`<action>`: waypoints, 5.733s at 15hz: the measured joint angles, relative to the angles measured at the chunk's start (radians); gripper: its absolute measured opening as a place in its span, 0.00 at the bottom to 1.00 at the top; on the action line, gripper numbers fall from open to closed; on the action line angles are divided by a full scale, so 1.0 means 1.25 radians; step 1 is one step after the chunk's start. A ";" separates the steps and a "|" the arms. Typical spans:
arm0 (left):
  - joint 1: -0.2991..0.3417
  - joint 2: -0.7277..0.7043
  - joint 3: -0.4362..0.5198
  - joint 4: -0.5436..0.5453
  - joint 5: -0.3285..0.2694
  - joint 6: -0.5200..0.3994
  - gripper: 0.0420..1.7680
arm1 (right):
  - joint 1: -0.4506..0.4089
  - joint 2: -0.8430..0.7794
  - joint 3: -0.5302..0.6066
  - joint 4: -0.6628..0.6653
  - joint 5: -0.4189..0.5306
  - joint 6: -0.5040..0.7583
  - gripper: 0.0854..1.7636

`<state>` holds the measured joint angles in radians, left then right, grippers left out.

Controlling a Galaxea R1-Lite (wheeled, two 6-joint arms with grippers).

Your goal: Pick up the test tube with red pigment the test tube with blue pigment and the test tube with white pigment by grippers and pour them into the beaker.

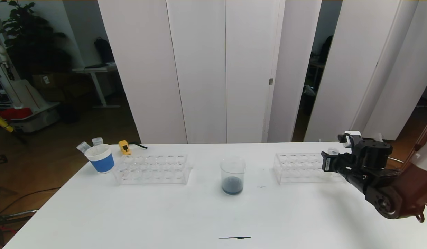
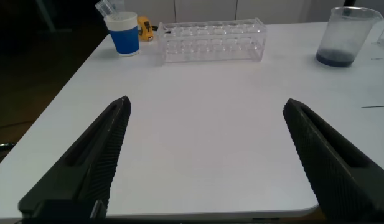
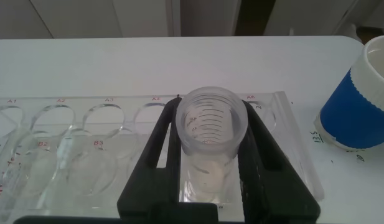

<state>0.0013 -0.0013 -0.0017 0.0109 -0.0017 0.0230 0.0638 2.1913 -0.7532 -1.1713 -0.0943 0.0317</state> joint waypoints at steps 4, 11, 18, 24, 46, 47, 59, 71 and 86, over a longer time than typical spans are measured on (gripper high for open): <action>0.000 0.000 0.000 0.000 0.000 0.000 0.99 | 0.002 -0.035 -0.001 0.002 0.002 0.002 0.31; 0.000 0.000 0.000 0.000 0.000 0.000 0.99 | 0.006 -0.144 -0.075 0.121 0.012 0.002 0.31; 0.000 0.000 0.000 0.000 0.000 0.000 0.99 | 0.012 -0.211 -0.337 0.428 0.079 -0.001 0.31; 0.000 0.000 0.000 0.000 0.000 0.000 0.99 | 0.042 -0.174 -0.604 0.553 0.259 -0.038 0.31; 0.000 0.000 0.000 0.000 0.000 0.000 0.99 | 0.293 -0.071 -0.345 0.176 0.381 -0.359 0.31; 0.000 0.000 0.000 0.000 0.000 0.000 0.99 | 0.296 -0.067 -0.333 0.171 0.380 -0.393 0.31; 0.000 0.000 0.000 0.000 0.000 0.000 0.99 | 0.294 -0.012 -0.308 0.075 0.524 -0.660 0.31; 0.000 0.000 0.000 0.000 0.000 0.000 0.99 | 0.271 0.082 -0.540 0.225 0.570 -0.878 0.31; 0.000 0.000 0.000 0.000 0.000 0.000 0.99 | 0.270 0.145 -0.604 0.165 0.666 -1.108 0.31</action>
<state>0.0013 -0.0013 -0.0017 0.0109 -0.0017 0.0230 0.4017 2.3728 -1.5077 -0.9653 0.7387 -1.3532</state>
